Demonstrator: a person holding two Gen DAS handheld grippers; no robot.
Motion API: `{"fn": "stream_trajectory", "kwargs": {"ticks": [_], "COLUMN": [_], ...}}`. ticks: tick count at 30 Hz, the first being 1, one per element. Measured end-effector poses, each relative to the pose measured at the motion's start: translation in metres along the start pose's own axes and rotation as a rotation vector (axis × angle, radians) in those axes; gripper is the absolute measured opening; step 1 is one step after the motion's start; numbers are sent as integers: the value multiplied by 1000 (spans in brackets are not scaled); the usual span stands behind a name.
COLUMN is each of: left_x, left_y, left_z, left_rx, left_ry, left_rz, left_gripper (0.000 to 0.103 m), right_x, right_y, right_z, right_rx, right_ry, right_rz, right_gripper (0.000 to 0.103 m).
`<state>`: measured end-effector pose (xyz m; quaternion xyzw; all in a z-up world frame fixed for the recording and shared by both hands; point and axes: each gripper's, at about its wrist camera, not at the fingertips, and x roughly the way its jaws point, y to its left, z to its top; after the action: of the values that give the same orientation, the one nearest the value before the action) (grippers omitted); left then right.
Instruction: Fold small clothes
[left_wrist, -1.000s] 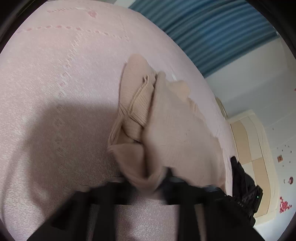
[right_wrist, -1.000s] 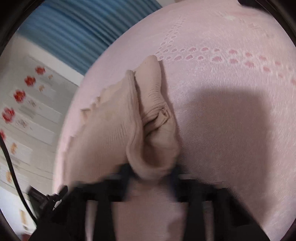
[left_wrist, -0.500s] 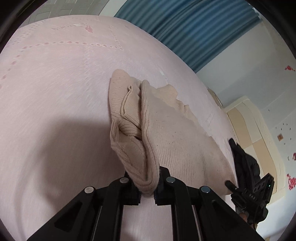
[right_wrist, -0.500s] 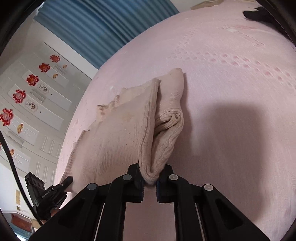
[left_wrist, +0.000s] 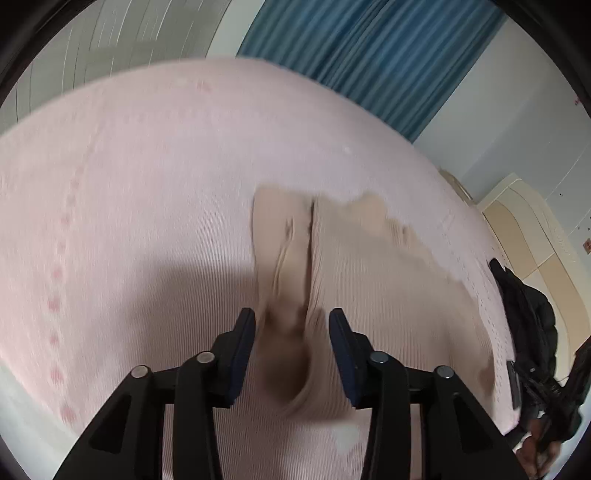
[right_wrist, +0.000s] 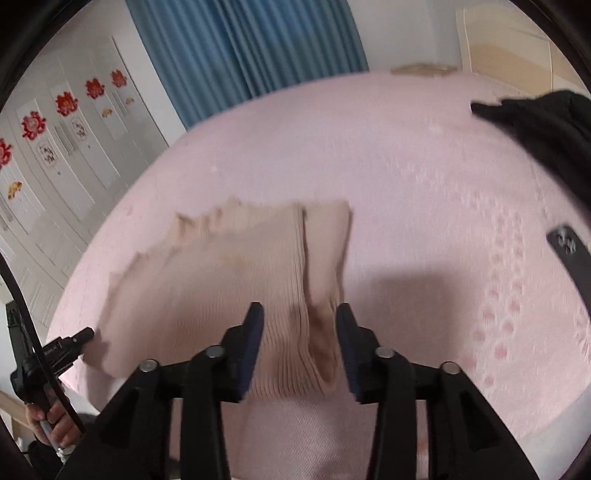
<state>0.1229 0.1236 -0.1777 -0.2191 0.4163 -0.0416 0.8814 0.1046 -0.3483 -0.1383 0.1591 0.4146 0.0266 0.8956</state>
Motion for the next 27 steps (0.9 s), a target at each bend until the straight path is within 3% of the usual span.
{"fn": "stream_trajectory", "kwargs": {"ticks": [5, 8, 11, 18, 19, 20, 21, 22, 25, 27], "left_x": [24, 50, 77, 113, 115, 116, 116, 116, 106, 95], "left_y": [-24, -49, -61, -38, -35, -35, -36, -38, -41, -39], "left_z": [53, 83, 97, 83, 85, 88, 89, 90, 92, 95], "left_rx": [50, 63, 77, 79, 64, 59, 69, 81, 82, 78], "left_ry": [-16, -27, -14, 99, 101, 93, 87, 81, 2, -70], "left_rz": [-64, -65, -27, 34, 22, 3, -4, -7, -18, -12], "left_gripper": [41, 41, 41, 39, 33, 20, 13, 7, 6, 6], "right_x": [35, 69, 113, 154, 156, 158, 159, 161, 165, 157], "right_y": [12, 24, 32, 13, 12, 11, 11, 11, 12, 8], "right_z": [55, 91, 112, 79, 79, 79, 81, 82, 87, 92], "right_rx": [0, 24, 22, 19, 20, 25, 29, 32, 42, 74], "right_ry": [-16, -7, 59, 165, 167, 169, 165, 162, 143, 84], "right_rz": [-17, -7, -57, -64, -58, -56, -51, -38, 9, 100], "right_gripper": [45, 45, 45, 45, 45, 39, 31, 10, 5, 5]}}
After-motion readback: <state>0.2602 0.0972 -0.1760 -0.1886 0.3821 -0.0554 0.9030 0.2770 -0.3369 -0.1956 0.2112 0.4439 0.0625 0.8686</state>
